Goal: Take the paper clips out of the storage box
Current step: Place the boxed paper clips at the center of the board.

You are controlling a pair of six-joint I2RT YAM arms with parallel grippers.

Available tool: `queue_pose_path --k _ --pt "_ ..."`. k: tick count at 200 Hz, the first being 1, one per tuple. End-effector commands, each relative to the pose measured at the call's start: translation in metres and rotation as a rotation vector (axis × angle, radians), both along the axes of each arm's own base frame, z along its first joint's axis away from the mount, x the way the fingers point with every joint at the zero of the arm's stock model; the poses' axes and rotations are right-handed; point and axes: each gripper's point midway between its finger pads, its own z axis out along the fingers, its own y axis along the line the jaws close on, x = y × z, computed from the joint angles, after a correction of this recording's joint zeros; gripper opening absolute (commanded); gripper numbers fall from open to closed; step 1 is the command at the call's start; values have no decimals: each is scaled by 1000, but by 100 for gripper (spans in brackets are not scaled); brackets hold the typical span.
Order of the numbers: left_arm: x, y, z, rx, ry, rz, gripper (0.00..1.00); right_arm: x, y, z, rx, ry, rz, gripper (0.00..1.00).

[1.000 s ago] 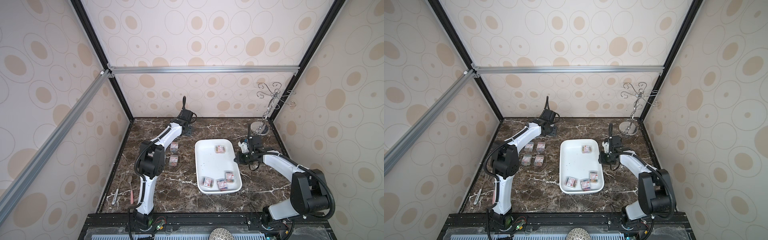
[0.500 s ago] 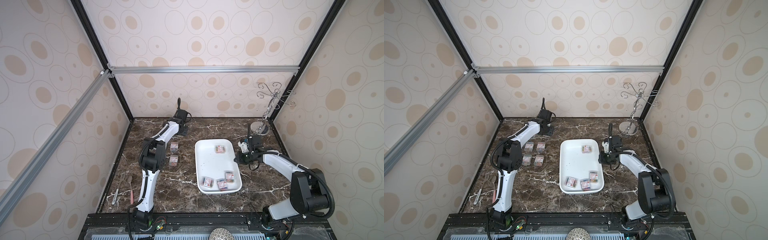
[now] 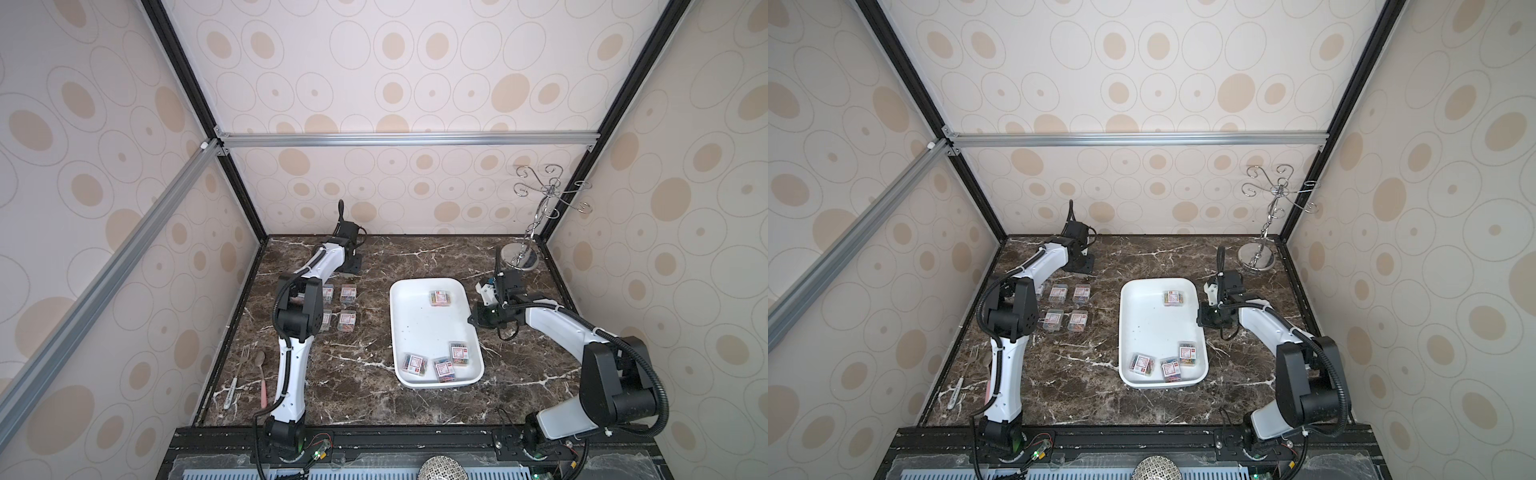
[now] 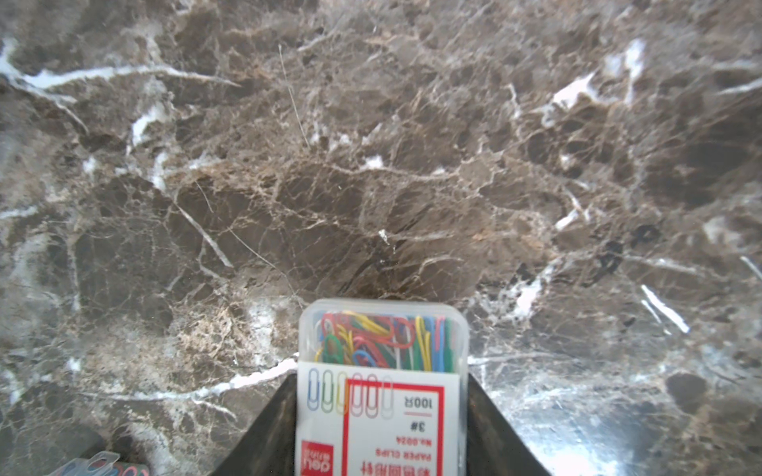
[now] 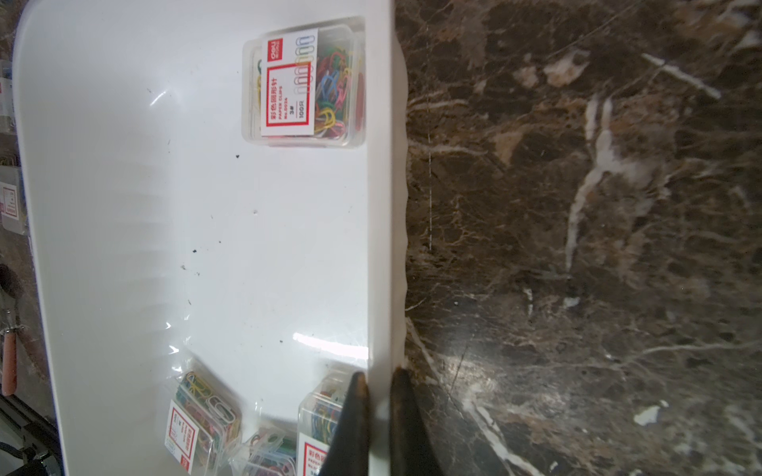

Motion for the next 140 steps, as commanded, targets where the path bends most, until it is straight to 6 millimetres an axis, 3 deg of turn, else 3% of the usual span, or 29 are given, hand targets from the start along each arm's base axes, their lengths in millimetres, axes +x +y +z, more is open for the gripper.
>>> queue_pose_path --k 1,82,140 --pt "4 1 -9 1 6 -31 55 -5 -1 -14 -30 40 22 7" --pt "4 -6 -36 -45 41 -31 54 -6 -2 -14 -35 39 22 7" --pt "6 -6 -43 -52 47 -20 55 -6 -3 -14 -39 43 20 7"
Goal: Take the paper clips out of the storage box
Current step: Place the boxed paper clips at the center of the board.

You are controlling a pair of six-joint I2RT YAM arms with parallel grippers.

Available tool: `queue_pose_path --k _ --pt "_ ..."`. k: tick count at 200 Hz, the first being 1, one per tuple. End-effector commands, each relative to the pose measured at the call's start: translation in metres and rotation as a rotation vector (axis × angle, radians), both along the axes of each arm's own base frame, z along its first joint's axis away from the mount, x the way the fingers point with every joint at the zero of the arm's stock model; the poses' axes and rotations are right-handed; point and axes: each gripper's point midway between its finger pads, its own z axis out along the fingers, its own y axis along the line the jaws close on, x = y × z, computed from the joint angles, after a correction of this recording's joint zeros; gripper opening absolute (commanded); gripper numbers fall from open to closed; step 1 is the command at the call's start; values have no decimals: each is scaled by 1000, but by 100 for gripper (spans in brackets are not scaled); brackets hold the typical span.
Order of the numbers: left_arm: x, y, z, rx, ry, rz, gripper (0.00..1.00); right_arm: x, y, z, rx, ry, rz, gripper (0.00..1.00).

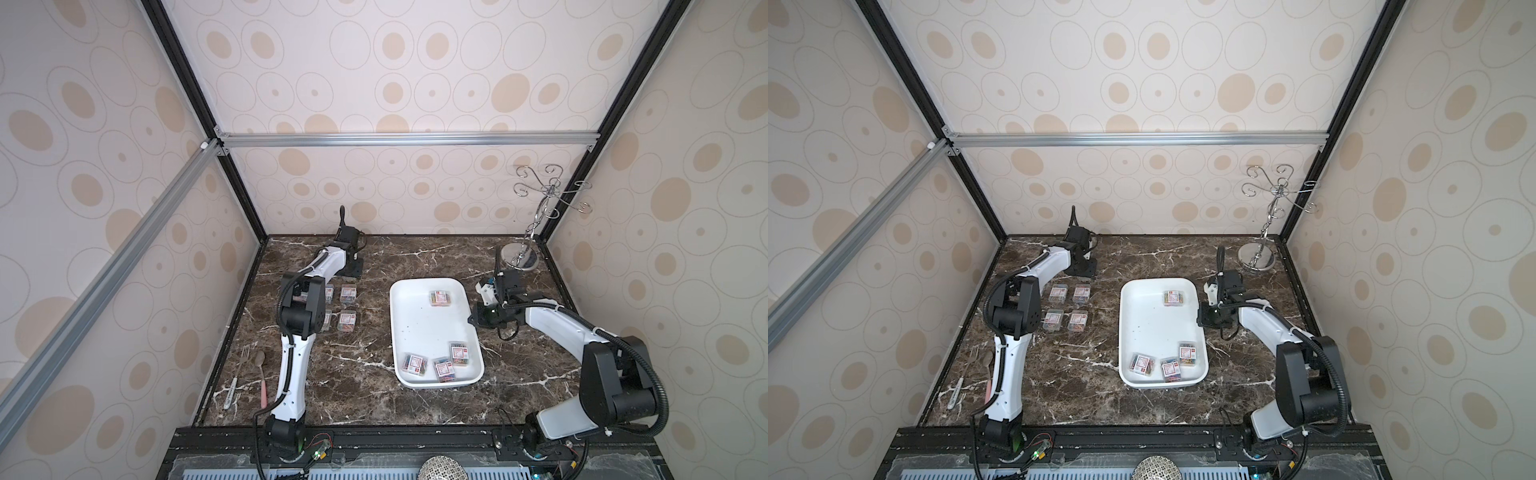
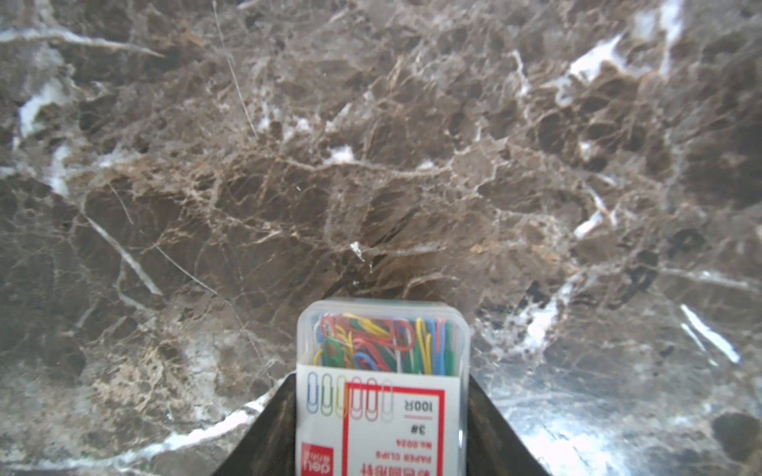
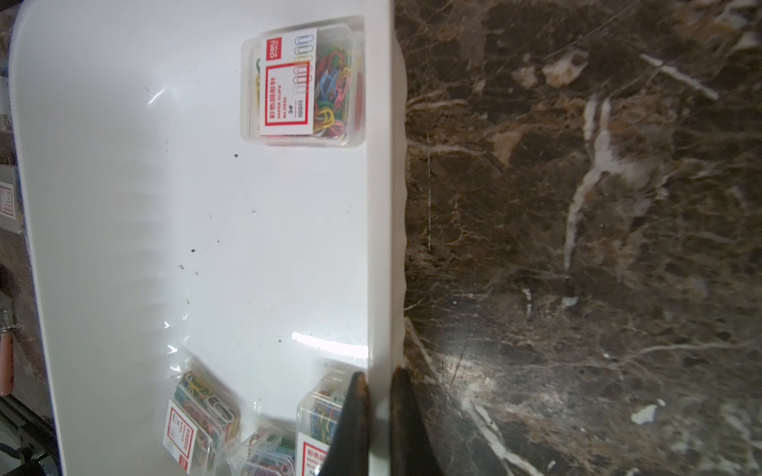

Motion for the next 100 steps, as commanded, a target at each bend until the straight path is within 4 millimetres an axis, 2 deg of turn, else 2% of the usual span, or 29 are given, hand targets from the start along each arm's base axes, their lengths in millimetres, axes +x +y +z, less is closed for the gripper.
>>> queue_pose_path --k 1,54,100 --pt "0 2 -14 -9 27 3 55 -6 -3 -14 -34 41 18 7" --pt "-4 6 -18 2 41 27 56 -6 -2 -14 -32 41 19 7" --pt "-2 6 -11 8 31 20 66 -5 -1 -13 -27 38 23 7"
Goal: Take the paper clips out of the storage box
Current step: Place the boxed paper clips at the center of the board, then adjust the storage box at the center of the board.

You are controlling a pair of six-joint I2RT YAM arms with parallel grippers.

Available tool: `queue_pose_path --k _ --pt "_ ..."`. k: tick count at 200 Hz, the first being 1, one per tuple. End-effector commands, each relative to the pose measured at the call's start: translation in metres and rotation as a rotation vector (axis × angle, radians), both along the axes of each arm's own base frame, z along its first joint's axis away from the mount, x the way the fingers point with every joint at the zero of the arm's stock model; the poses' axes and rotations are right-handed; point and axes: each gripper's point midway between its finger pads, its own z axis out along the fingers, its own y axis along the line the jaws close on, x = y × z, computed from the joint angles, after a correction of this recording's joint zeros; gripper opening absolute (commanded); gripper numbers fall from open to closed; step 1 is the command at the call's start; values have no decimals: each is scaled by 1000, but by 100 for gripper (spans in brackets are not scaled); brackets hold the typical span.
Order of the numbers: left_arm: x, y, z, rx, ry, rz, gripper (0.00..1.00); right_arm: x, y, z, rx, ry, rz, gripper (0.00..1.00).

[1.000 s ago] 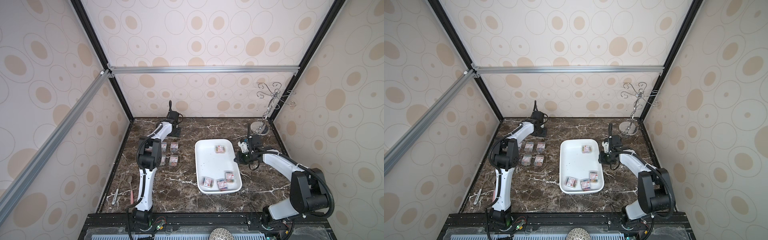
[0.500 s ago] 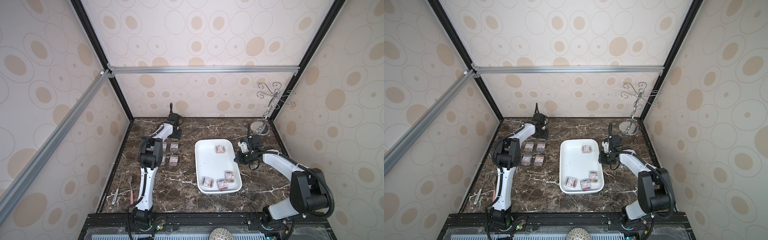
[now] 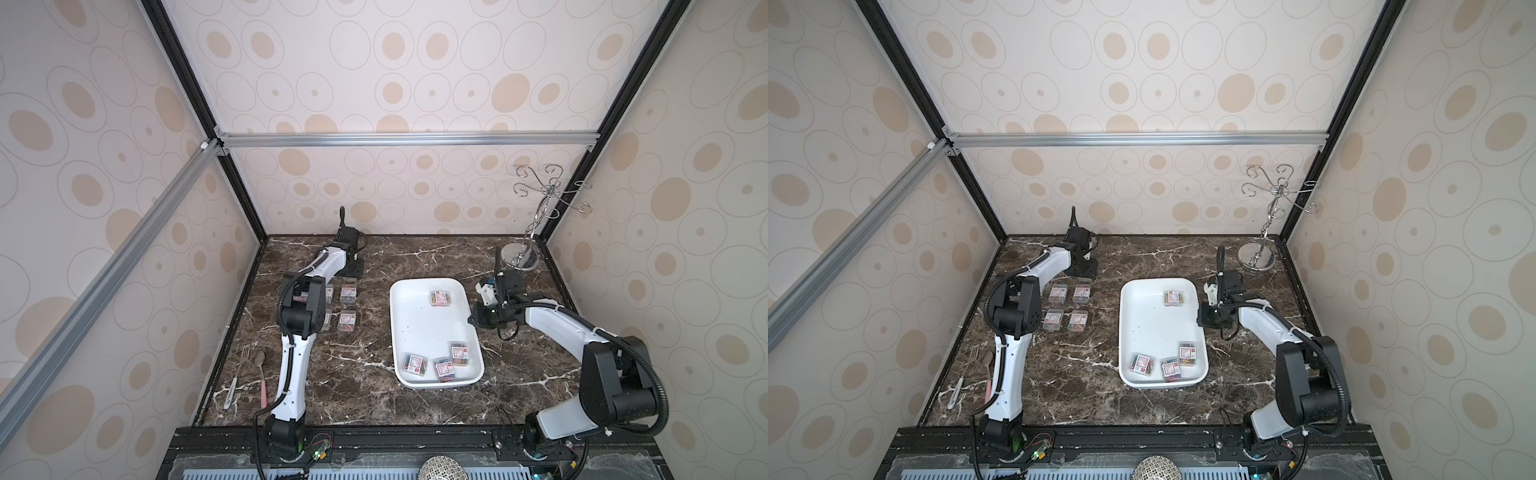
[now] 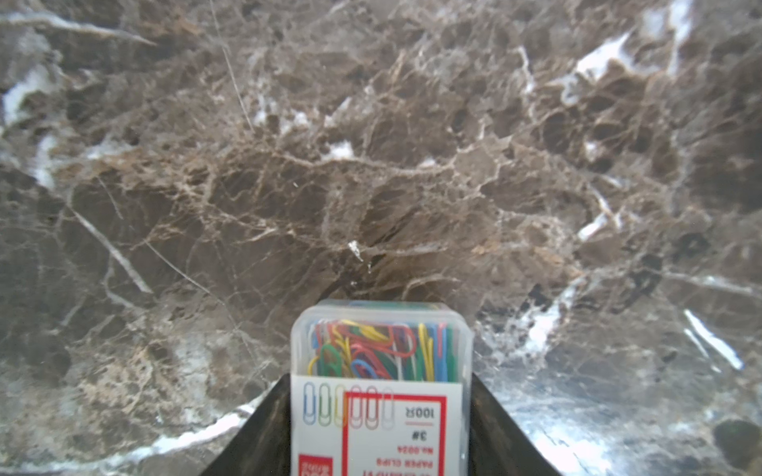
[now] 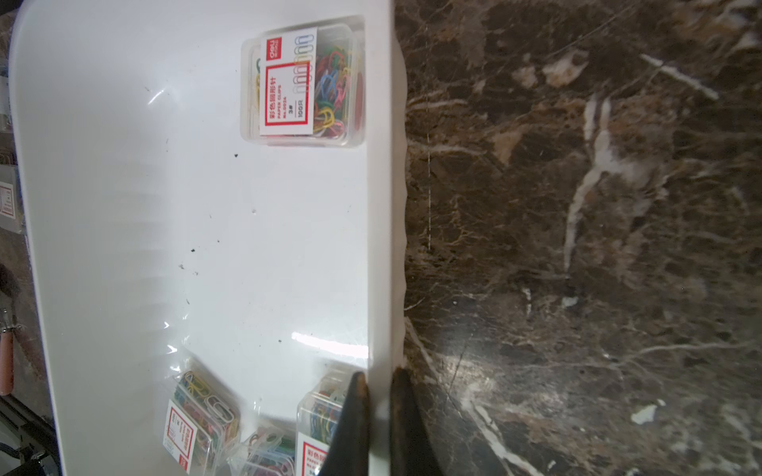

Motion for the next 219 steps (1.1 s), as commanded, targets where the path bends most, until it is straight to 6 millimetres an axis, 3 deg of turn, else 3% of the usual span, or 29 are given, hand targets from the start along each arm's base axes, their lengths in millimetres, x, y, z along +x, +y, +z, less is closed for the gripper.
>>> queue_pose_path --k 1,43,108,162,219 --pt "-2 5 -8 14 27 1 66 -5 -1 -12 -28 37 21 7" --pt "11 7 22 20 -39 11 74 -4 0 -12 -21 39 26 7" --pt "29 10 73 29 -124 41 77 -8 0 -10 -20 29 26 7" --pt "21 1 117 -7 -204 45 77 -10 0 -7 -11 23 24 7" --pt "12 5 161 -18 -293 58 78 -10 1 -4 2 9 11 7"
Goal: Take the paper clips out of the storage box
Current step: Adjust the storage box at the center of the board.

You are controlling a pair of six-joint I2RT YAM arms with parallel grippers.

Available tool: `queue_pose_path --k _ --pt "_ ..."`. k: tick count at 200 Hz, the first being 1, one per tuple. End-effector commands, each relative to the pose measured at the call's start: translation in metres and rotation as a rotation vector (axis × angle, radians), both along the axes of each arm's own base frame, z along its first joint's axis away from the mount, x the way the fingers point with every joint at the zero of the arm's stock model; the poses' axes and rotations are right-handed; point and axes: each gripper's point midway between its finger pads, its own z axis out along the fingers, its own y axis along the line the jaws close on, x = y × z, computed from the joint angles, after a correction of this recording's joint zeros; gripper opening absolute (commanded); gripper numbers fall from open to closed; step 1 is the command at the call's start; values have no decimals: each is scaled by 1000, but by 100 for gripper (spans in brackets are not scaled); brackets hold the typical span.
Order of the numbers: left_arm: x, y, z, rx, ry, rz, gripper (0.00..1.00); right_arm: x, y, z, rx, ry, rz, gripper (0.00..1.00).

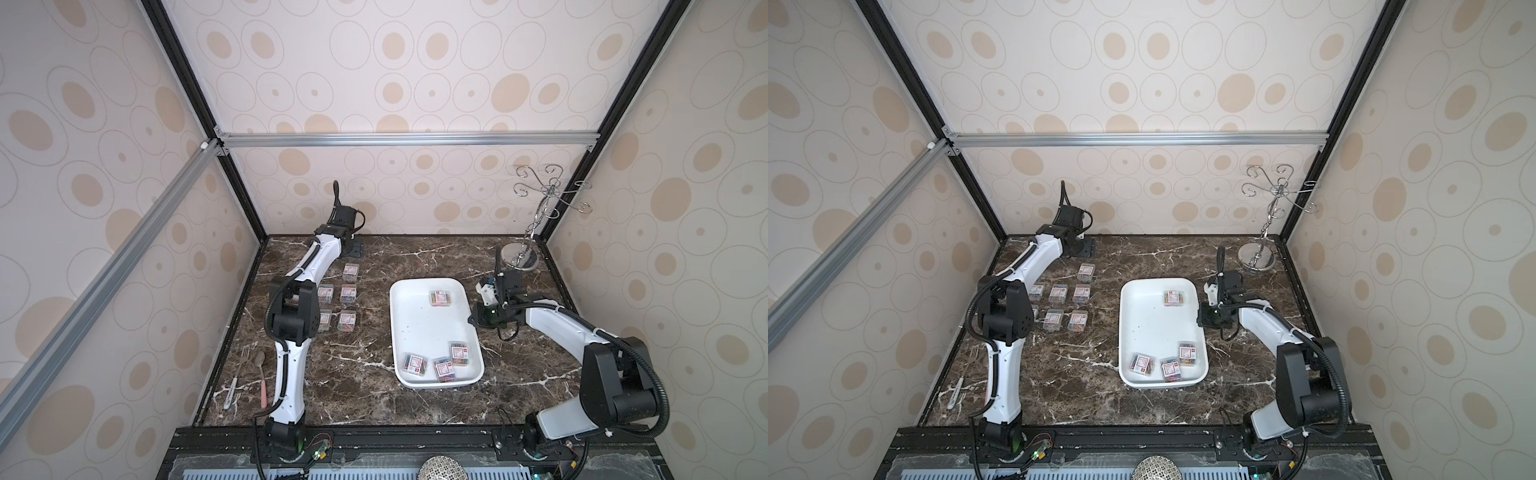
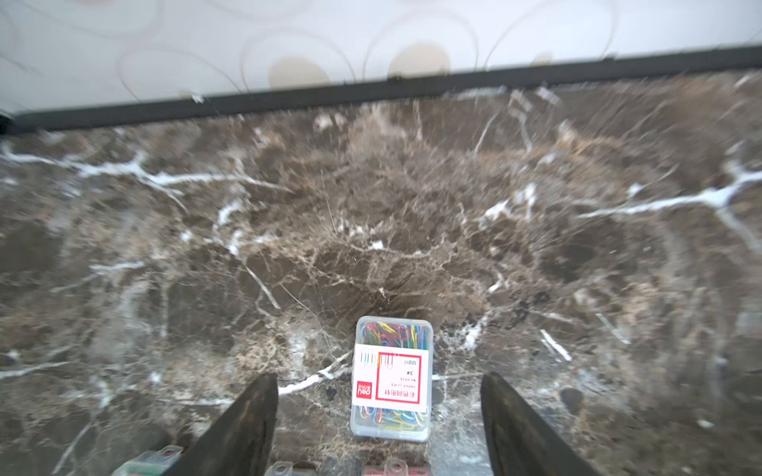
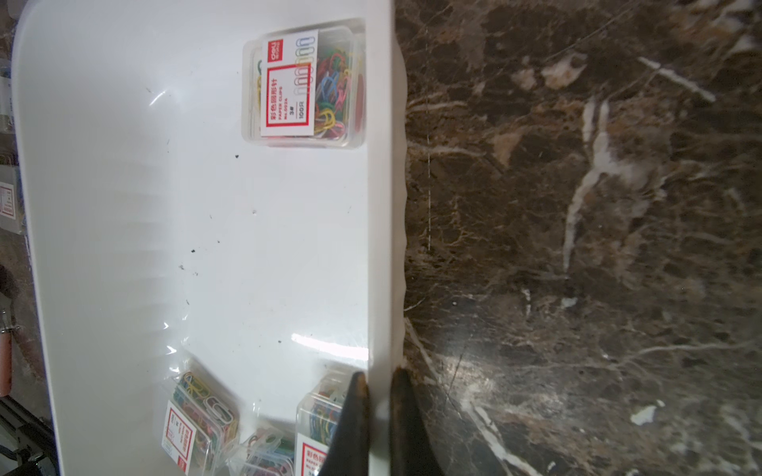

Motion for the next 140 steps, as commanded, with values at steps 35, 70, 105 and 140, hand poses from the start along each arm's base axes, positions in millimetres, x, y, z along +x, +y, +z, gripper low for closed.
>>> queue_pose_path --k 35,70,105,140 --pt "-15 -1 44 -49 -107 29 78 -7 6 1 32 1 12 7" --pt "-35 -3 52 -79 -170 34 78 -9 6 3 42 -9 8 8" --pt "-59 -2 61 -96 -223 35 78 -10 9 2 63 -14 2 8" --pt "-84 -12 58 -106 -235 4 78 -12 10 -2 65 -6 6 8"
